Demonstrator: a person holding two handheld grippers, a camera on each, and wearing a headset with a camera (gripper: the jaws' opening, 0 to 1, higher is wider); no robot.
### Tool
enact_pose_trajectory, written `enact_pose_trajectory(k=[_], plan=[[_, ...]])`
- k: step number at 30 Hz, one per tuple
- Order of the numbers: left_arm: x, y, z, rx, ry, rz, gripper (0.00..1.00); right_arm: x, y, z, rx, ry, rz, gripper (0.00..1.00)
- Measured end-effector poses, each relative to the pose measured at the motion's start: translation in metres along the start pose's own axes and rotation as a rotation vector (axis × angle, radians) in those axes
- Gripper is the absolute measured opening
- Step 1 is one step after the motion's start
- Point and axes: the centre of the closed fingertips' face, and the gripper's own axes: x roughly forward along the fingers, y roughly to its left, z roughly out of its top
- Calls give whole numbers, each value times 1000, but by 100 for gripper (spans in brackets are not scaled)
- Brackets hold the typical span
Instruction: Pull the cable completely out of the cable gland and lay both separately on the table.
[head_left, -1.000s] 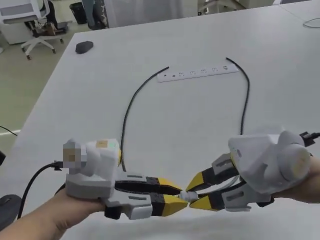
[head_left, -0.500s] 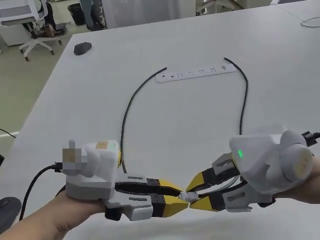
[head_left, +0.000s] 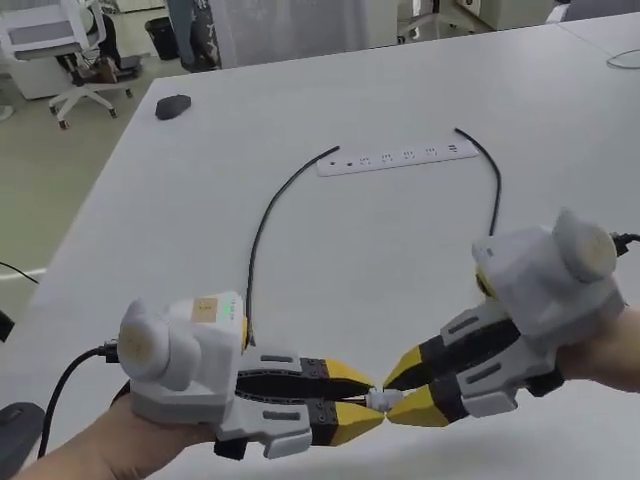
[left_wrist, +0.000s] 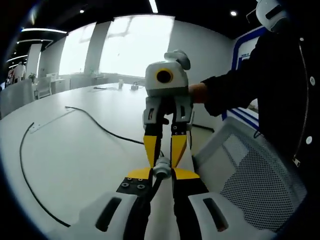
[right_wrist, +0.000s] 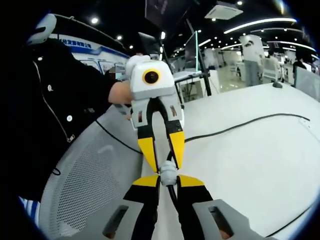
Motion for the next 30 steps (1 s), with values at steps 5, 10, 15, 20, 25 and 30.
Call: enact_pose_trajectory(k=[5,10,15,20,25,30], plan=[[0,-2,-2,-17,11,-7,15,3,5,-2,-70,18,-13,7],[-1,1,-3,-74,6,2,15,3,4,-1,-193,30,-86,7],[0,2,-4,-181,1,2,15,2,5,-1,-287,27,-129,6],[2,5,-7,-302,3,-10,15,3,4,-4,-461,85,-185,6],[7,5,-11,-387,30,-9,15,6,5,-10,-505,133,-203,7],[6,0,-4,-266,1,-12,15,-1,5,-5,-430,100,-190,8]])
